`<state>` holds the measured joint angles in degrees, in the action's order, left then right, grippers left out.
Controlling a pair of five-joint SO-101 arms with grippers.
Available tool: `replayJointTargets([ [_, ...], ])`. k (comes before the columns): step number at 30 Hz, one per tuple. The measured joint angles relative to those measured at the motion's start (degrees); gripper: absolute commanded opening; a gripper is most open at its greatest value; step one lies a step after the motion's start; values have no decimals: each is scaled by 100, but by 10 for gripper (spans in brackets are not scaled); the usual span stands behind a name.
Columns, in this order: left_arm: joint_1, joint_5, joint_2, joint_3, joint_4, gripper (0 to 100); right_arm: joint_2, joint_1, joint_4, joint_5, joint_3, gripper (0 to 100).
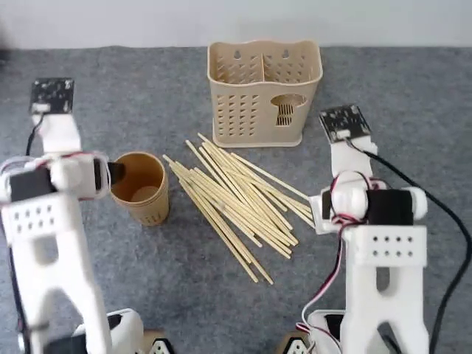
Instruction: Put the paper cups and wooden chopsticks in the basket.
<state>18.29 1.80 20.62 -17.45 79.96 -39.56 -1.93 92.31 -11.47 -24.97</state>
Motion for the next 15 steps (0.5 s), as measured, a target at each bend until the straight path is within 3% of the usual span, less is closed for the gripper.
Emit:
replayJointTargets([
  [8,0,0,-1996,563,0,264,-299,264,-44,0,-360,309],
  [15,0,255,-2567,598,0,25,-299,1073,-44,0,-431,309],
])
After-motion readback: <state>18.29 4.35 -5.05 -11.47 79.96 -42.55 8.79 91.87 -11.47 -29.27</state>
